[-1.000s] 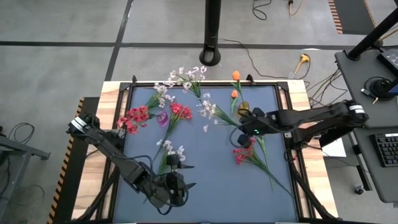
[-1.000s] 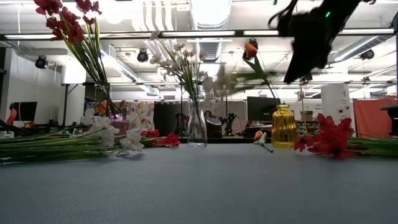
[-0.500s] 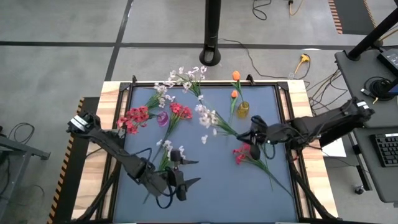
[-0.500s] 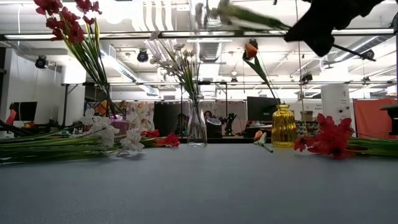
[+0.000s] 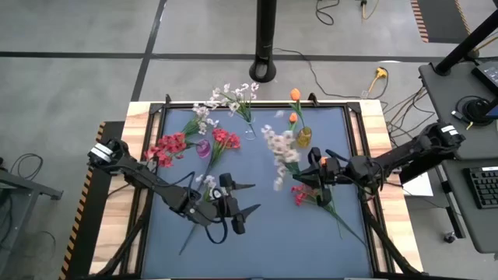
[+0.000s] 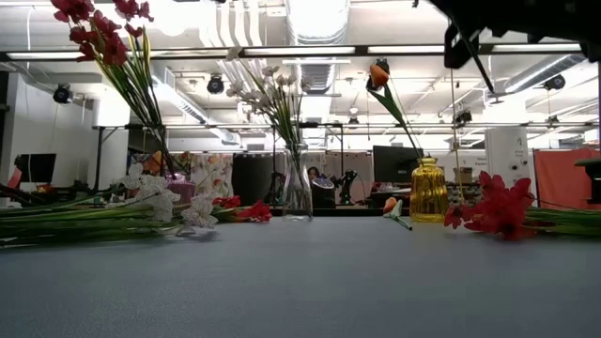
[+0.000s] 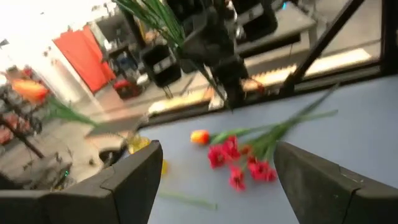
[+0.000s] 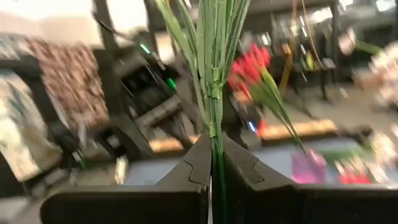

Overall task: Sort flowers into vase by color
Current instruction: Put the white flower into the transparent vase

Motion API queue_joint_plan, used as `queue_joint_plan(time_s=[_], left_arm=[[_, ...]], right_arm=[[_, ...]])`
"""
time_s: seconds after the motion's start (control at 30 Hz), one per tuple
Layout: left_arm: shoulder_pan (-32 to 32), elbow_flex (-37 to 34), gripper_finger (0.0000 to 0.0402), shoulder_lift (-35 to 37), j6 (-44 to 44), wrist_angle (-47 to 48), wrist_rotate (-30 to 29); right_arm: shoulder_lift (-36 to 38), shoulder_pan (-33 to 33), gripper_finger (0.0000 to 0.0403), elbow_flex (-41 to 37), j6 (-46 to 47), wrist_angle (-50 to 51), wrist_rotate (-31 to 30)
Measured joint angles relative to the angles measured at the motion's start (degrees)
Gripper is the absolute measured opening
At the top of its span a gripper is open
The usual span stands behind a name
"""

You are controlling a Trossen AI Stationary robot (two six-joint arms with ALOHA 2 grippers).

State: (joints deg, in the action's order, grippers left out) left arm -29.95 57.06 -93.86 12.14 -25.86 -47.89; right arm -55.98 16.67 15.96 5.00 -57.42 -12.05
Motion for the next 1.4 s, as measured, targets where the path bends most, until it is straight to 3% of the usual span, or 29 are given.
queue_joint_plan(time_s=[0.17,0.3,0.47,0.57,0.63,0.93,1.13,1.4], left_arm=[[3.0,-0.6,0.0286,-0.3,1.8,-7.9,10.6],[4.8,-0.6,0.0284,-2.3,1.3,-11.4,11.4],[7.5,-0.6,0.0283,-5.3,2.4,-18.4,11.9],[9.4,-0.6,0.0283,-6.6,2.3,-20.5,15.8],[10.2,-0.6,0.0283,-7.7,1.3,-22.3,19.3],[12.0,-0.6,0.0268,-8.6,0.9,-26.2,21.5],[13.1,-0.6,0.0219,-9.1,0.9,-28.2,21.6],[13.3,-0.6,0.0102,-9.3,0.9,-28.7,21.7]], right_arm=[[-9.5,0.0,0.0012,-0.1,-2.4,-16.9,0.6],[-16.9,0.0,0.0012,4.4,-6.6,-23.0,2.0],[-23.1,0.0,0.0012,11.4,-11.7,-24.5,2.3],[-25.8,0.0,0.0012,14.3,-12.8,-24.6,4.6],[-27.0,0.0,0.0012,15.4,-13.2,-24.4,5.1],[-29.4,-0.2,0.0012,17.7,-13.2,-24.8,5.0],[-29.4,-0.2,0.0012,17.6,-13.2,-25.0,5.0],[-29.4,-0.2,0.0013,17.6,-13.9,-24.8,4.9]])
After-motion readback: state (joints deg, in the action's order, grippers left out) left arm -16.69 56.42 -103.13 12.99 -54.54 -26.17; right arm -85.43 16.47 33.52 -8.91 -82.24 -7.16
